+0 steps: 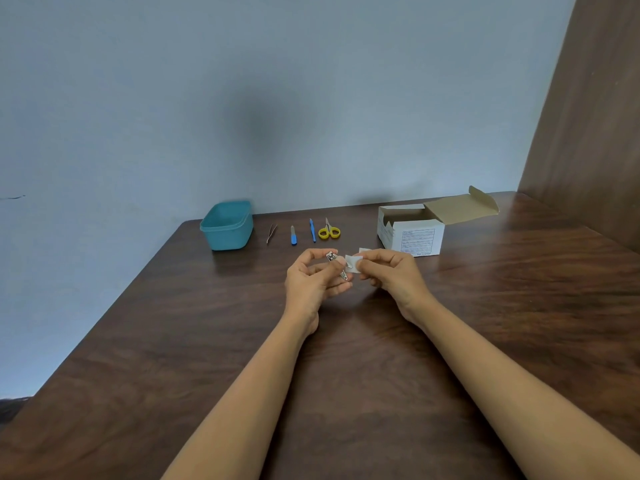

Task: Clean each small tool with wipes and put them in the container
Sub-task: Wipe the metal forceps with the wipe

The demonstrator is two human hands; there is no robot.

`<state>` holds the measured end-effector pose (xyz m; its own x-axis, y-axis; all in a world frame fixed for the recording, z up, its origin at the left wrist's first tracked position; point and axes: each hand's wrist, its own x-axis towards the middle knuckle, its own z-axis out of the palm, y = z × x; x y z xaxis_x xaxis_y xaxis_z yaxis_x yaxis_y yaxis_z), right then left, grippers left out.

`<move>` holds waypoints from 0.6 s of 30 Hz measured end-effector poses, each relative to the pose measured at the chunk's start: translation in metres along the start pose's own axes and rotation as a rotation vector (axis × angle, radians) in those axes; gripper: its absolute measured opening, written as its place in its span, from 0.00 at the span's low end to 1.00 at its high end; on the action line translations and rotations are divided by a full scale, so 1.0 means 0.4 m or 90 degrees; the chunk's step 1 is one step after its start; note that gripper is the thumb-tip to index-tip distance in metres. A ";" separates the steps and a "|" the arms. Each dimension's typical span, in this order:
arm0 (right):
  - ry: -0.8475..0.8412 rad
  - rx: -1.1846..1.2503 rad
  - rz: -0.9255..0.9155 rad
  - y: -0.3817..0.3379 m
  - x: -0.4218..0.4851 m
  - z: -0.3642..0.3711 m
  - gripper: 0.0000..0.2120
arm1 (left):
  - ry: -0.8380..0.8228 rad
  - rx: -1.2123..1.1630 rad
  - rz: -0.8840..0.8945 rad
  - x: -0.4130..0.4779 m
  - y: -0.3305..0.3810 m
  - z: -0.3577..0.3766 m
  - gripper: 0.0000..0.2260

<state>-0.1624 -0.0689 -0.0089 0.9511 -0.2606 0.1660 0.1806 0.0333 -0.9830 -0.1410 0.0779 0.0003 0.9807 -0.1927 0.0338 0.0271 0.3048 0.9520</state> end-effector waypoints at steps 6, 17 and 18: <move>-0.055 -0.043 -0.023 -0.013 -0.015 0.003 0.07 | 0.008 0.023 0.005 0.003 -0.003 0.000 0.07; 0.045 0.132 0.050 -0.005 0.005 0.000 0.06 | -0.078 0.125 0.003 -0.005 -0.010 0.008 0.09; 0.054 0.157 0.062 -0.005 0.005 0.000 0.05 | -0.081 0.138 0.006 -0.006 -0.012 0.010 0.09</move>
<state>-0.1609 -0.0696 -0.0067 0.9446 -0.3238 0.0544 0.1550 0.2937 -0.9433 -0.1441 0.0731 -0.0030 0.9480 -0.3111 0.0676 -0.0372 0.1027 0.9940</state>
